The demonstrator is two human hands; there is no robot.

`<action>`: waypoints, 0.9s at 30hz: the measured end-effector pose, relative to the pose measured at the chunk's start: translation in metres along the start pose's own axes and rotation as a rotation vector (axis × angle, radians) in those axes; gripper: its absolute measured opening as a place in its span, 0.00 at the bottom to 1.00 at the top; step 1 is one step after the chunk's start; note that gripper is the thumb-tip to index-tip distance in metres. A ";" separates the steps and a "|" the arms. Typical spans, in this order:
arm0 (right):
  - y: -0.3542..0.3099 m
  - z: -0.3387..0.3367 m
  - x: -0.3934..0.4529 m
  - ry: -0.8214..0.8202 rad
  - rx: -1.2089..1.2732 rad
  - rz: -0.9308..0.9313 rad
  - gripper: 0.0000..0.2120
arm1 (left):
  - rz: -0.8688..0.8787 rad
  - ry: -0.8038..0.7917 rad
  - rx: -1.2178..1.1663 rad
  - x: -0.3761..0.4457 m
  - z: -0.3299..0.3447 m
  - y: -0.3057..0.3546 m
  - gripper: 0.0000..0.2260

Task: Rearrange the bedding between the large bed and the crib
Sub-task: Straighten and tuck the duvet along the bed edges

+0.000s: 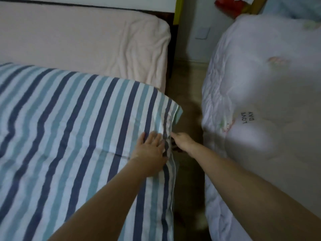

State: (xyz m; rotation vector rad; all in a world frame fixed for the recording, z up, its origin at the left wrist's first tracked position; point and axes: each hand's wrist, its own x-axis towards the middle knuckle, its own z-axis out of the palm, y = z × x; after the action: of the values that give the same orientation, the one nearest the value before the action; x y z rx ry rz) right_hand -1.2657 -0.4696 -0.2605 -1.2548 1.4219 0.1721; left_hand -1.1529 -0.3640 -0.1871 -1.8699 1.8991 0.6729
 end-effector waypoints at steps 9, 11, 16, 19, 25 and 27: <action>0.036 -0.051 -0.275 0.200 -0.164 -0.151 0.09 | -0.034 0.026 -0.043 -0.226 -0.098 0.063 0.16; 0.039 -0.048 -0.346 0.227 -0.154 -0.174 0.09 | -0.044 0.069 -0.047 -0.278 -0.112 0.079 0.16; 0.060 -0.041 -0.474 0.285 -0.159 -0.182 0.11 | -0.030 0.064 -0.114 -0.379 -0.130 0.124 0.19; 0.049 -0.017 -0.508 0.293 -0.232 -0.249 0.12 | -0.083 0.122 -0.194 -0.425 -0.130 0.116 0.18; -0.019 0.091 -0.512 0.078 -0.512 -0.507 0.13 | -0.439 0.153 -0.324 -0.485 -0.071 0.016 0.17; -0.041 0.141 -0.507 0.020 -0.614 -0.578 0.12 | -0.580 0.144 -0.345 -0.512 -0.031 -0.028 0.16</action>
State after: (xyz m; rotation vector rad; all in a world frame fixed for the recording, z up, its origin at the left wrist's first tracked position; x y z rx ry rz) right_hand -1.2736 -0.0982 0.1144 -2.1253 0.9888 0.2048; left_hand -1.1062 0.0329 0.1352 -2.5864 1.2517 0.7069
